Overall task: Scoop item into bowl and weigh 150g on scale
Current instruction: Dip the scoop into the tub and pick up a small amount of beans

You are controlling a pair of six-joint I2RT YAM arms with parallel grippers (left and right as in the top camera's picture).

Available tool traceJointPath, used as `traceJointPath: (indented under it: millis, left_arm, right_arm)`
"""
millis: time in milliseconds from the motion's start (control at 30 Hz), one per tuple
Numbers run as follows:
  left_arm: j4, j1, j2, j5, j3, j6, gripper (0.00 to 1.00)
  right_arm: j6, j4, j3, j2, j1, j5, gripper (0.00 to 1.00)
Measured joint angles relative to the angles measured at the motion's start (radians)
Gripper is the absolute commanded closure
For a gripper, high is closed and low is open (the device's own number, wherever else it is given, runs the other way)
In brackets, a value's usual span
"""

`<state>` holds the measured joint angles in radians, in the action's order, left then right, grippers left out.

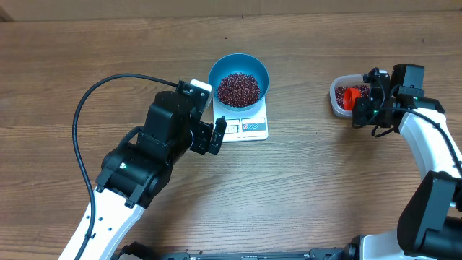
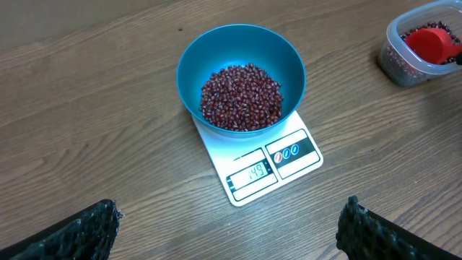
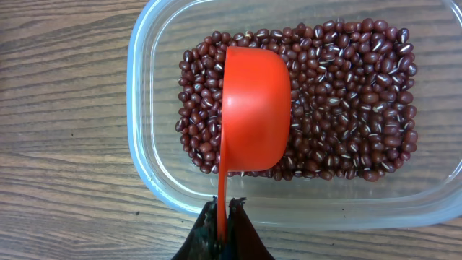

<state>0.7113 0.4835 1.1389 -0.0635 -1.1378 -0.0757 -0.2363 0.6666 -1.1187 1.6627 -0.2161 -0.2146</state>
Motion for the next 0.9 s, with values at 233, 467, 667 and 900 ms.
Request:
traceJointPath:
  millis: [233,467,667,900]
  left_arm:
    - [0.000,0.000,0.000,0.000,0.000,0.000,0.00]
    - [0.000,0.000,0.000,0.000,0.000,0.000,0.00]
    - [0.000,0.000,0.000,0.000,0.000,0.000,0.00]
    - [0.000,0.000,0.000,0.000,0.000,0.000,0.00]
  right_arm:
    - [0.000,0.009,0.000,0.000,0.000,-0.050,0.96]
    - [0.000,0.004,0.000,0.000,0.000,-0.031,0.96]
    - [0.000,-0.001,0.000,0.000,0.000,0.051,0.96]
    - [0.000,0.034,-0.034,-0.013,0.000,0.075,0.96]
